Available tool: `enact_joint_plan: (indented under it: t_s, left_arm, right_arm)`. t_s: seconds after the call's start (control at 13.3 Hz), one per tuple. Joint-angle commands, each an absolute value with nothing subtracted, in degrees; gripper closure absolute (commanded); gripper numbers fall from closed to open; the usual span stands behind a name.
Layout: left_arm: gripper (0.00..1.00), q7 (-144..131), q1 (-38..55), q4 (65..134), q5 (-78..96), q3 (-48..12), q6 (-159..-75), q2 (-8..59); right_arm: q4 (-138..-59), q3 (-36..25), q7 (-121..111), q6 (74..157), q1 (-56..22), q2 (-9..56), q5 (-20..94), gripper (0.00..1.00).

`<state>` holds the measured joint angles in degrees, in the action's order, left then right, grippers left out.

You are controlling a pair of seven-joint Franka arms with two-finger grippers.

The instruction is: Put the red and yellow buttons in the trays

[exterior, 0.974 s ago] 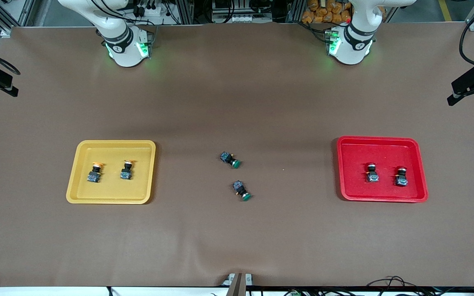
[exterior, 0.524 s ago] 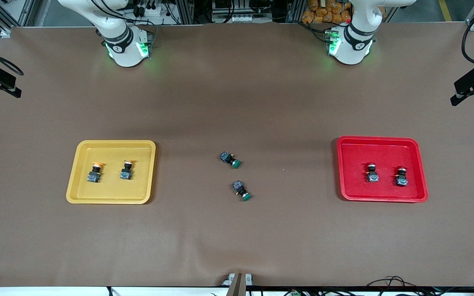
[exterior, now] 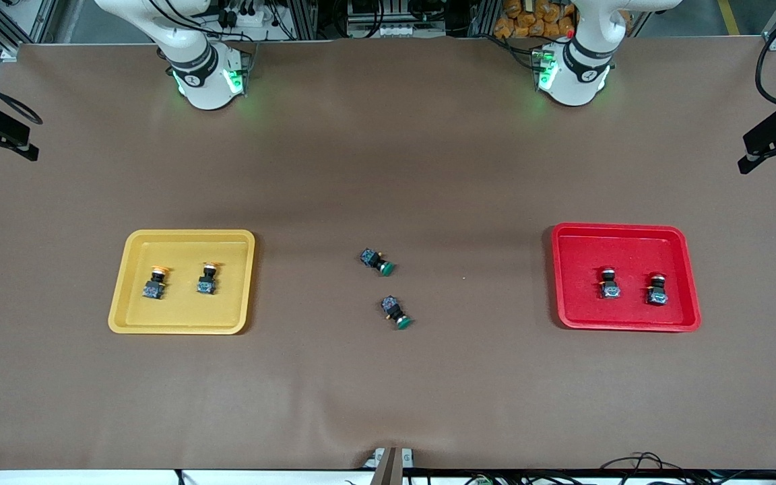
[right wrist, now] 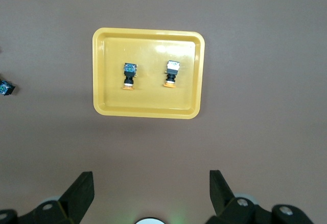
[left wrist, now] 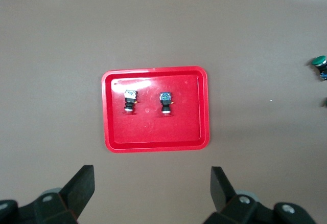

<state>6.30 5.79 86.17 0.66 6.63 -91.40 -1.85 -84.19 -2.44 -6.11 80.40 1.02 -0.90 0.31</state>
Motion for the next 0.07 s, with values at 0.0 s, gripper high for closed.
enact_joint_plan:
  t_s: [0.0]
  left_arm:
    - [0.00,5.54,6.06,84.02,-0.70,6.42,-90.09,-0.79]
  right_arm:
    - [-88.59,-2.02,-5.98,82.44,1.14,-4.57,0.88,0.00]
